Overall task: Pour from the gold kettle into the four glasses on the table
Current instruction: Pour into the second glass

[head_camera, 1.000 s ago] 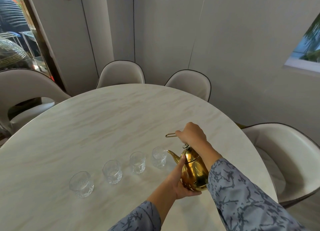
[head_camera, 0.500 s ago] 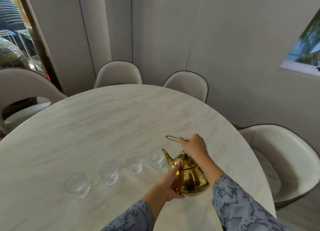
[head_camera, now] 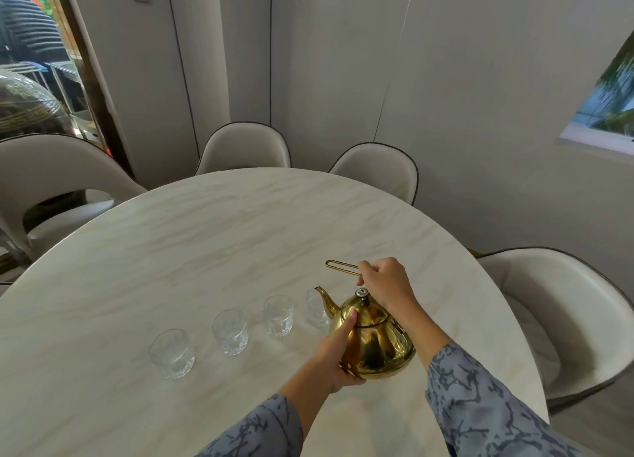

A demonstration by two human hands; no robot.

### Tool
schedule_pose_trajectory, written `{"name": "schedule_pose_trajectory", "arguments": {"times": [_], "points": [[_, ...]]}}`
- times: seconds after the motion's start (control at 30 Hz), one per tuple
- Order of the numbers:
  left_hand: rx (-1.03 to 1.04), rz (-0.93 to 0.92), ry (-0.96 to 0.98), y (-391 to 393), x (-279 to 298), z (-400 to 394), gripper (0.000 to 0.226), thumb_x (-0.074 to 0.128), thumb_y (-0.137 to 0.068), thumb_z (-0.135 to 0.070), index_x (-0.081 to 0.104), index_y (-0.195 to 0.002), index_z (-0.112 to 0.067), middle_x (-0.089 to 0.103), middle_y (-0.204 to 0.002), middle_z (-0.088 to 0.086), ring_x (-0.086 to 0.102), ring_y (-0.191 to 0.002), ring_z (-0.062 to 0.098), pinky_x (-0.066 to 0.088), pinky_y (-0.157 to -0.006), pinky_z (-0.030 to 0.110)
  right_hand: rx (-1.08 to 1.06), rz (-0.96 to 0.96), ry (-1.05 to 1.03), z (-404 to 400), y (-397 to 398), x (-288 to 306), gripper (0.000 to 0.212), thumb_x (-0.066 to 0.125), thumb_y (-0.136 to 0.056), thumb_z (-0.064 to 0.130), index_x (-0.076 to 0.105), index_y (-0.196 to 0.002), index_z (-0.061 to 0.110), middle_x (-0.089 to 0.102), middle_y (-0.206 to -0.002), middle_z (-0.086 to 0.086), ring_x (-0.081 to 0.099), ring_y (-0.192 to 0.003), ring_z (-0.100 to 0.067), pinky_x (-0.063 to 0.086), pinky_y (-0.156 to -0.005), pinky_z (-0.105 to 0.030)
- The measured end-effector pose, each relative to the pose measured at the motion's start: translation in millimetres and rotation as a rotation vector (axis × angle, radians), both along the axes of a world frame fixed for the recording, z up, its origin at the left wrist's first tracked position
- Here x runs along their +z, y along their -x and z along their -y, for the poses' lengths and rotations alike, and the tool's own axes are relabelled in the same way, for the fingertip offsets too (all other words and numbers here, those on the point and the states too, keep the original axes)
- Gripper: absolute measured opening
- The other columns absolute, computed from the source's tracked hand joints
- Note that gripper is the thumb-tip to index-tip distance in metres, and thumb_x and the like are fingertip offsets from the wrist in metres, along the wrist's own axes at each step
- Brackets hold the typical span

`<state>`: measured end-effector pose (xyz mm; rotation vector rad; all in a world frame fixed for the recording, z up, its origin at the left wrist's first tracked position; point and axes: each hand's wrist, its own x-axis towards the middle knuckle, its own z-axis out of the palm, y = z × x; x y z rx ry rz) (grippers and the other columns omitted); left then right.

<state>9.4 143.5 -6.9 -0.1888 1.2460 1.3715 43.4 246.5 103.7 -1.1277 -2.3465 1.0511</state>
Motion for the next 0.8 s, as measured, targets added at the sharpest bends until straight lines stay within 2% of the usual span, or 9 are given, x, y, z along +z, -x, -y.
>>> {"name": "schedule_pose_trajectory", "arguments": {"times": [0.07, 0.13, 0.2, 0.27, 0.33, 0.47, 0.6, 0.67, 0.8], "points": [[0.0, 0.021, -0.005, 4, 13, 15, 0.118, 0.086, -0.046, -0.071, 0.046, -0.143, -0.017, 0.061, -0.138, 0.016, 0.059, -0.126, 0.039, 0.048, -0.106, 0.059, 0.043, 0.001, -0.017, 10, 9, 2, 0.041, 0.05, -0.094, 0.021, 0.062, -0.06, 0.002, 0.07, -0.07, -0.001, 0.044, -0.032, -0.004, 0.033, -0.04, -0.019], [-0.01, 0.046, 0.013, 5, 20, 24, 0.101, 0.076, -0.067, -0.068, 0.042, -0.147, -0.016, 0.056, -0.144, 0.017, 0.054, -0.132, 0.039, 0.046, -0.109, 0.058, 0.068, 0.017, -0.038, 14, 16, 0, 0.043, 0.052, -0.095, 0.021, 0.059, -0.054, 0.007, 0.071, -0.071, 0.001, 0.04, -0.03, -0.005, 0.033, -0.04, -0.02], [-0.02, 0.067, 0.027, 8, 25, 34, 0.096, 0.072, -0.073, -0.067, 0.041, -0.148, -0.015, 0.052, -0.147, 0.017, 0.052, -0.134, 0.039, 0.046, -0.11, 0.057, 0.078, 0.05, -0.05, 20, 23, -1, 0.046, 0.053, -0.096, 0.023, 0.061, -0.053, 0.01, 0.07, -0.068, 0.003, 0.04, -0.034, -0.005, 0.035, -0.043, -0.021], [-0.021, 0.082, 0.032, 12, 28, 47, 0.091, 0.069, -0.077, -0.066, 0.041, -0.147, -0.014, 0.051, -0.148, 0.018, 0.05, -0.135, 0.039, 0.045, -0.111, 0.056, 0.087, 0.082, -0.057, 30, 34, -2, 0.044, 0.054, -0.097, 0.025, 0.07, -0.061, 0.004, 0.066, -0.06, 0.007, 0.044, -0.038, -0.006, 0.038, -0.045, -0.022], [-0.023, 0.09, 0.04, 15, 30, 53, 0.089, 0.066, -0.08, -0.066, 0.041, -0.146, -0.013, 0.049, -0.149, 0.019, 0.049, -0.136, 0.04, 0.046, -0.11, 0.055, 0.082, 0.103, -0.058, 35, 41, -4, 0.043, 0.055, -0.096, 0.025, 0.073, -0.065, 0.002, 0.066, -0.058, 0.005, 0.047, -0.041, -0.009, 0.043, -0.049, -0.026], [-0.011, 0.111, 0.048, 23, 27, 64, 0.097, 0.067, -0.075, -0.071, 0.041, -0.148, -0.011, 0.047, -0.15, 0.019, 0.05, -0.135, 0.04, 0.052, -0.101, 0.053, 0.062, 0.138, -0.042, 46, 59, -9, 0.043, 0.056, -0.092, 0.03, 0.074, -0.082, -0.007, 0.071, -0.066, -0.018, 0.051, -0.049, -0.019, 0.042, -0.052, -0.029], [-0.013, 0.153, 0.055, 28, 22, 66, 0.109, 0.073, -0.065, -0.074, 0.041, -0.147, -0.011, 0.048, -0.146, 0.021, 0.056, -0.127, 0.041, 0.063, -0.077, 0.049, 0.037, 0.224, -0.069, 53, 70, -4, 0.035, 0.054, -0.086, 0.026, 0.073, -0.086, -0.003, 0.066, -0.065, -0.012, 0.049, -0.051, -0.022, 0.038, -0.05, -0.027], [-0.02, 0.174, 0.053, 32, 18, 67, 0.111, 0.074, -0.064, -0.074, 0.04, -0.148, -0.011, 0.049, -0.144, 0.022, 0.058, -0.124, 0.042, 0.063, -0.08, 0.052, 0.037, 0.266, -0.075, 55, 76, -1, 0.031, 0.054, -0.084, 0.025, 0.072, -0.085, 0.0, 0.062, -0.066, -0.007, 0.052, -0.054, -0.023, 0.037, -0.049, -0.025], [-0.016, 0.213, 0.018, 34, 18, 65, 0.113, 0.078, -0.061, -0.072, 0.04, -0.147, -0.01, 0.052, -0.14, 0.023, 0.061, -0.12, 0.044, 0.057, -0.096, 0.056, 0.047, 0.309, -0.081, 58, 81, 9, 0.026, 0.052, -0.085, 0.025, 0.068, -0.086, 0.005, 0.07, -0.079, -0.007, 0.065, -0.069, -0.026, 0.043, -0.053, -0.026]]}}
